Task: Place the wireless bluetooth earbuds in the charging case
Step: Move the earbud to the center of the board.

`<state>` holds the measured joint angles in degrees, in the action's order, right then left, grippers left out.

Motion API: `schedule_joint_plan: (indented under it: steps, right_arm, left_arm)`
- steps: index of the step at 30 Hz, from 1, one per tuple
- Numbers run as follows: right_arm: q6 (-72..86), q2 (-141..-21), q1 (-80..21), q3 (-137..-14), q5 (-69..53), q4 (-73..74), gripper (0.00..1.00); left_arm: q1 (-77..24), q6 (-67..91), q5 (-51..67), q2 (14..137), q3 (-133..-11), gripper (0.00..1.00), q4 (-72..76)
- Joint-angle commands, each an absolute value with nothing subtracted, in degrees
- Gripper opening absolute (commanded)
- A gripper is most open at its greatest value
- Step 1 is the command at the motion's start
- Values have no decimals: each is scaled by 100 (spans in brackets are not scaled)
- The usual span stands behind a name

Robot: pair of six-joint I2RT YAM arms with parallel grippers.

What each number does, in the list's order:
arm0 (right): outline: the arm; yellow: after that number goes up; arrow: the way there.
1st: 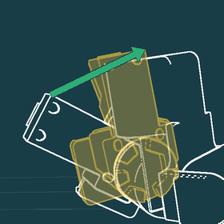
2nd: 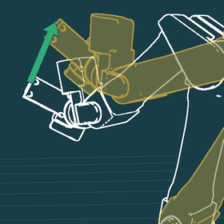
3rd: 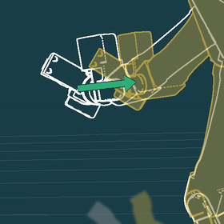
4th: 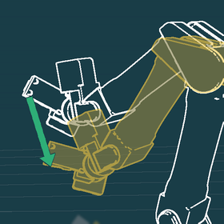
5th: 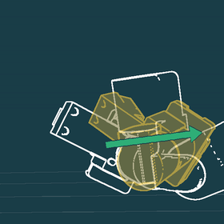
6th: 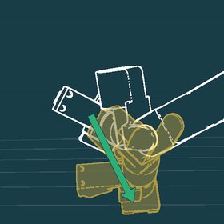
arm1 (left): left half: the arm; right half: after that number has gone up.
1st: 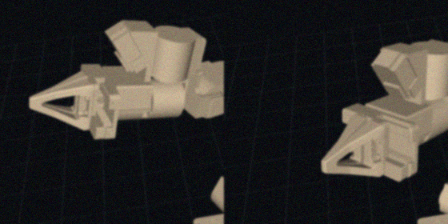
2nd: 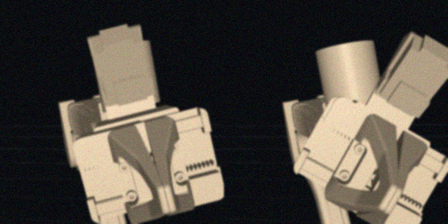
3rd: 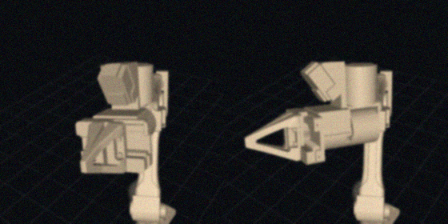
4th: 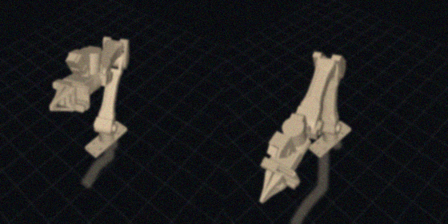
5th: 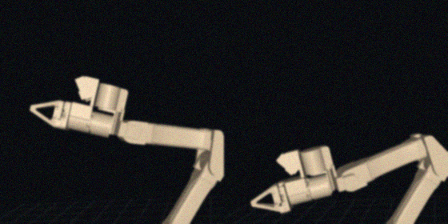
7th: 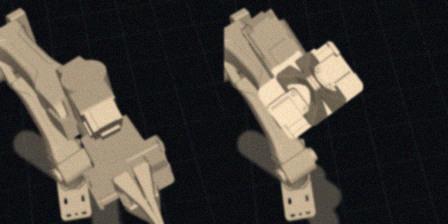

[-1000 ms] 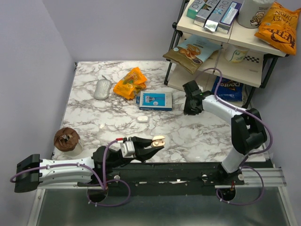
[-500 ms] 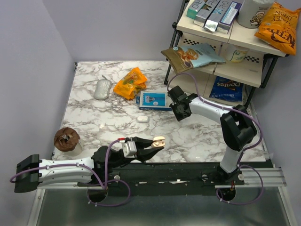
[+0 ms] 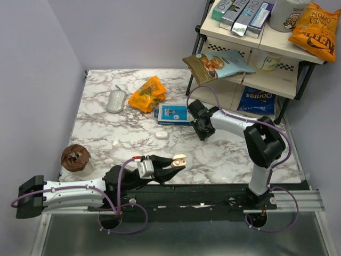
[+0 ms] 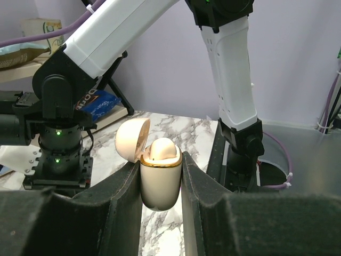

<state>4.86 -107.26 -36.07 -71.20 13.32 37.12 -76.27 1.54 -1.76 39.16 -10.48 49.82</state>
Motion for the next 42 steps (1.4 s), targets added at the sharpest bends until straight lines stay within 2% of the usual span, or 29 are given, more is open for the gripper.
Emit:
schedule_joint_plan:
  steps: [1, 3, 10, 11, 12, 13, 14, 16, 18, 22, 23, 24, 26, 35, 39, 42]
  right_arm:
    - [755, -10416, -3665, -7190, 1503, 3867, 47]
    - [817, -10197, -3683, -7181, 1494, 3858, 56]
    - [1561, -9389, -3683, -7006, 1915, 3613, 68]
    - [1765, -9221, -3683, -6909, 2055, 3473, 72]
    - [1958, -9081, -3657, -6795, 2187, 3185, 89]
    - [2412, -8949, -3630, -6646, 2302, 3034, 99]
    - [2661, -8747, -3586, -6375, 2416, 2884, 100]
    - [2734, -8640, -3403, -6144, 1822, 2366, 100]
    - [2725, -8823, -3340, -6222, 1138, 2407, 92]
    - [3022, -9333, -3340, -6434, 870, 2813, 84]
    - [3163, -9369, -3340, -6390, 896, 2795, 77]
    - [3286, -9378, -3331, -6294, 966, 2760, 64]
    - [3489, -9395, -3313, -6232, 993, 2707, 58]
    - [3525, -9817, -3059, -6188, 844, 2593, 61]
    - [3402, -9940, -3006, -6161, 809, 2479, 54]
    - [3305, -9993, -2988, -6205, 879, 2470, 53]
  left_arm:
    - [-7673, 132, -255, 3806, -1116, 0, 4992]
    - [-7664, 132, -272, 3788, -1125, 0, 4983]
    - [-7664, 167, -378, 3771, -1142, 0, 4940]
    - [-7664, 176, -395, 3762, -1143, 0, 4922]
    - [-7664, 193, -430, 3753, -1134, 0, 4904]
    - [-7664, 219, -457, 3762, -1134, 0, 4887]
    - [-7673, 228, -483, 3762, -1134, 0, 4861]
    - [-7664, 255, -510, 3771, -1134, 0, 4817]
    - [-7673, 272, -545, 3788, -1151, 0, 4781]
    - [-7673, 325, -598, 3876, -1169, 0, 4764]
    - [-7673, 334, -606, 3893, -1169, 0, 4781]
    - [-7673, 351, -615, 3894, -1178, 0, 4764]
    - [-7673, 369, -624, 3937, -1178, 0, 4772]
    - [-7682, 343, -642, 4017, -1178, 0, 4781]
    - [-7673, 343, -633, 4069, -1169, 0, 4790]
    - [-7673, 325, -633, 4096, -1160, 0, 4799]
